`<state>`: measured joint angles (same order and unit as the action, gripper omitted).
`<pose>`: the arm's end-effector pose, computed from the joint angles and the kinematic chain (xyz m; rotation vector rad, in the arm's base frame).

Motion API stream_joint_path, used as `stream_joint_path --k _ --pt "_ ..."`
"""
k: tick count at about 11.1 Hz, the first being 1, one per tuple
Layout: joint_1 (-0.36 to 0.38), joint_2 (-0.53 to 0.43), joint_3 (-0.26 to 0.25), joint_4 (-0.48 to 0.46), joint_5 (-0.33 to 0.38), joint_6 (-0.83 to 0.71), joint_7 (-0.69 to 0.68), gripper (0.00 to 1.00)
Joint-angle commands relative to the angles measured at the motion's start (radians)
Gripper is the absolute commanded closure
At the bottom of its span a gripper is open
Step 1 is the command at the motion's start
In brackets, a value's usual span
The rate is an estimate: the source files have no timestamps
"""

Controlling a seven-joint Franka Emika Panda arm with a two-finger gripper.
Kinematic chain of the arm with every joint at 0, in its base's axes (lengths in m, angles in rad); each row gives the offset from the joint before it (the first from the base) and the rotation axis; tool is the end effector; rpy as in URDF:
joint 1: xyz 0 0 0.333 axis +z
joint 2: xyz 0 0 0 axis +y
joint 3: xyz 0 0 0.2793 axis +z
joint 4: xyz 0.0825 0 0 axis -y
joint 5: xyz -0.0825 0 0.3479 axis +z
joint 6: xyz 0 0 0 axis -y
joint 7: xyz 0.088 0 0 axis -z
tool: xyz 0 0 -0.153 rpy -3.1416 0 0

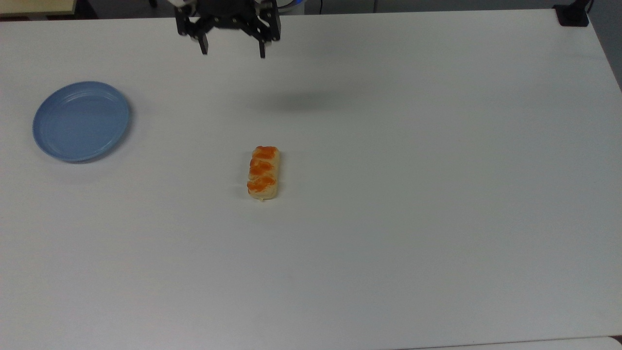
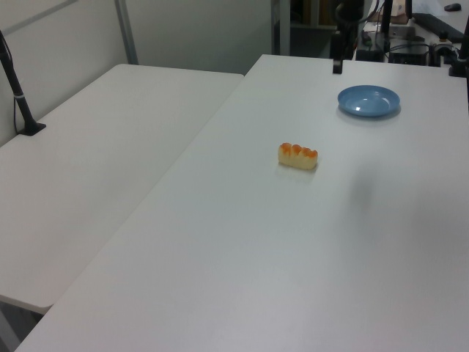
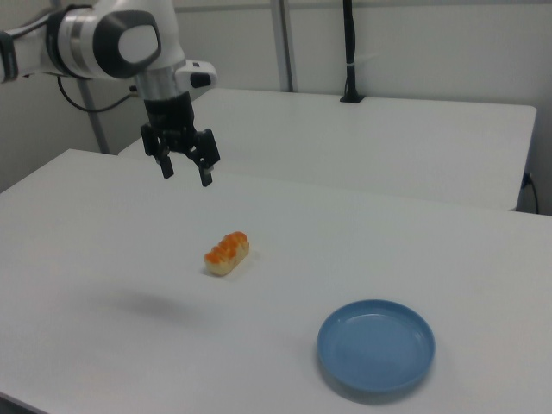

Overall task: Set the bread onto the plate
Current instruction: 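Move the gripper down over the orange-topped bread roll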

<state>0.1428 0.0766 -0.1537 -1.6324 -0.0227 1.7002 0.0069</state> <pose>0.5461 -0.0071 0.4857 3.1073 -0.0223 -0.0124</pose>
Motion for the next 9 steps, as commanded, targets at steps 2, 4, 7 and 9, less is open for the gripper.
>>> stream_joint_path --k 2,4,7,9 --pt "0.069 0.13 -0.003 -0.003 0.004 0.14 0.099 0.0" --pt "0.081 0.213 -0.003 -0.003 0.01 0.232 0.171 0.0" --pt "0.09 0.323 -0.003 -0.003 0.01 0.37 0.245 0.0" --pt "0.086 0.364 -0.003 -0.004 0.009 0.413 0.245 0.0"
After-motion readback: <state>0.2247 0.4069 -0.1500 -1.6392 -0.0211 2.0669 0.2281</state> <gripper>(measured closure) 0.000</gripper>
